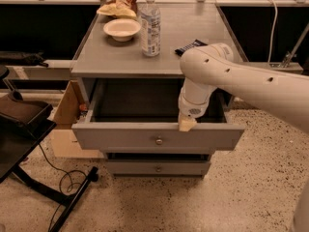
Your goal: Open top drawer
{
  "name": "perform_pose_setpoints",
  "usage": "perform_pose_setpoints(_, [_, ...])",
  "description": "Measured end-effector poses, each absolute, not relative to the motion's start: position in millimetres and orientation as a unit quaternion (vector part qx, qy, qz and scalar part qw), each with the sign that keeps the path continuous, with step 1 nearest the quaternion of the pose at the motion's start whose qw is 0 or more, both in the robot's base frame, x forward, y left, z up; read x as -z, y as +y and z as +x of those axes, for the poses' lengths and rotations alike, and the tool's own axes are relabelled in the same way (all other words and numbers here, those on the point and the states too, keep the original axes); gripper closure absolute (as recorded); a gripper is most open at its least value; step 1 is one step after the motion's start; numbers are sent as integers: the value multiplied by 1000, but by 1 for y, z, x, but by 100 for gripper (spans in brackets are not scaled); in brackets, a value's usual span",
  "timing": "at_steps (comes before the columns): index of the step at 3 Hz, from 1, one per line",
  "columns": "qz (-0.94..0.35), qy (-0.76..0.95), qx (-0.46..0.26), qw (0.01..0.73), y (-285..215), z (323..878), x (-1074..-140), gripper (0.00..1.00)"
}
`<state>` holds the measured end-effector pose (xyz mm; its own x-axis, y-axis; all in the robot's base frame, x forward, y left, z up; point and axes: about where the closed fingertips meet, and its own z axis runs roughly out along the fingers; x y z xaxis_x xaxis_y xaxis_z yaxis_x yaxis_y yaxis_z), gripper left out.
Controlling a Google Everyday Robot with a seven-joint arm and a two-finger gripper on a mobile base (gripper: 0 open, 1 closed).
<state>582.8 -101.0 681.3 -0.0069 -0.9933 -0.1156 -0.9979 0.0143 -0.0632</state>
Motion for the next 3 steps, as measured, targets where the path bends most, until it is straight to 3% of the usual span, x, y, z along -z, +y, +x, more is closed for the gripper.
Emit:
perform_pose_setpoints(2, [-702,709,-18,63,-101,583,-681,5])
perform_pose_setpoints(3, [-702,709,-18,63,-101,583,-681,0])
